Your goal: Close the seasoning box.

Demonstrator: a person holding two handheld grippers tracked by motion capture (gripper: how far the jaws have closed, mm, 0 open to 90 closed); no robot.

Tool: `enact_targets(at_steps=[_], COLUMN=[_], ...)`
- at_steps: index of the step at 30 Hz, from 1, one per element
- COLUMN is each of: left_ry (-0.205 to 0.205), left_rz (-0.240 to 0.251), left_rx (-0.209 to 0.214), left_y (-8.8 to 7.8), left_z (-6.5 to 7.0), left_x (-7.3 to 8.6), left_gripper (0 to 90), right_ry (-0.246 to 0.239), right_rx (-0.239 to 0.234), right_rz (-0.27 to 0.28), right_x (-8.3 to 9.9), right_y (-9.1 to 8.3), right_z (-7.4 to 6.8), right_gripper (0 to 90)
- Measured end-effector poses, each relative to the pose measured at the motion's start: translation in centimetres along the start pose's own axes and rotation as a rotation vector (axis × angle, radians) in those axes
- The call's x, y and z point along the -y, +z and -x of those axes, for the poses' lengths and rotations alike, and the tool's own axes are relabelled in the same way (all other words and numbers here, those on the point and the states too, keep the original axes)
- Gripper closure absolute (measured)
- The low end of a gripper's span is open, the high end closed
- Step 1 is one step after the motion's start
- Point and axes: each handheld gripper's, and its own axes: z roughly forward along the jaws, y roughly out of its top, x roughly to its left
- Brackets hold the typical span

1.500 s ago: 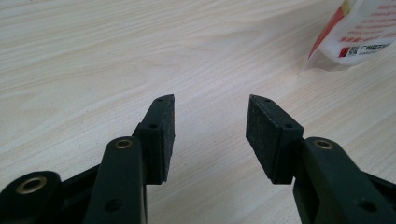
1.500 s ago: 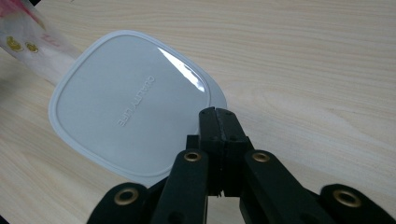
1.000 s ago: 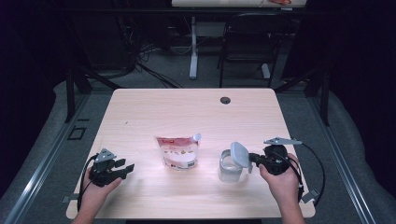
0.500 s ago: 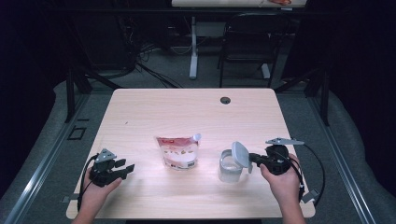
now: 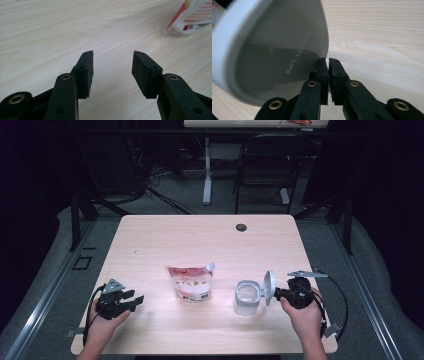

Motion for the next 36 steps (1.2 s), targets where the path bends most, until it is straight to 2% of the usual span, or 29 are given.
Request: enact_targets(at_steps=[8, 12, 18, 23, 25, 30, 36], left_ry=[0.003, 0.004, 0.008, 0.003, 0.001, 0.003, 0.001], left_rz=[0.007, 0.003, 0.004, 0.004, -0.001, 0.003, 0.005], left_rx=[0.004, 0.008, 0.015, 0.017, 0.018, 0.016, 0.01], left_y=[0.4, 0.6, 0.8, 0.8, 0.8, 0.8, 0.8], left_z=[0.0, 0.0, -0.1, -0.1, -0.1, -0.1, 0.0], left_x=[-0.3, -0.5, -0.6, -0.6, -0.6, -0.5, -0.4], left_gripper=[51.5, 51.3, 51.4, 51.2, 51.2, 51.3, 51.3], right_ry=[-0.025, -0.057, -0.115, -0.157, -0.151, -0.134, -0.141], right_rx=[0.063, 0.079, 0.087, 0.093, 0.099, 0.074, 0.071], right_rz=[0.005, -0.003, 0.012, -0.011, -0.008, -0.013, -0.007], right_x=[1.9, 2.9, 3.9, 4.3, 4.3, 4.2, 4.0], right_y=[-0.1, -0.2, -0.3, 0.2, 0.5, 0.8, 1.2], right_z=[0.9, 1.0, 0.3, -0.4, -0.4, -0.1, -0.2], right_gripper=[84.2, 83.7, 81.4, 79.1, 79.1, 80.5, 82.3])
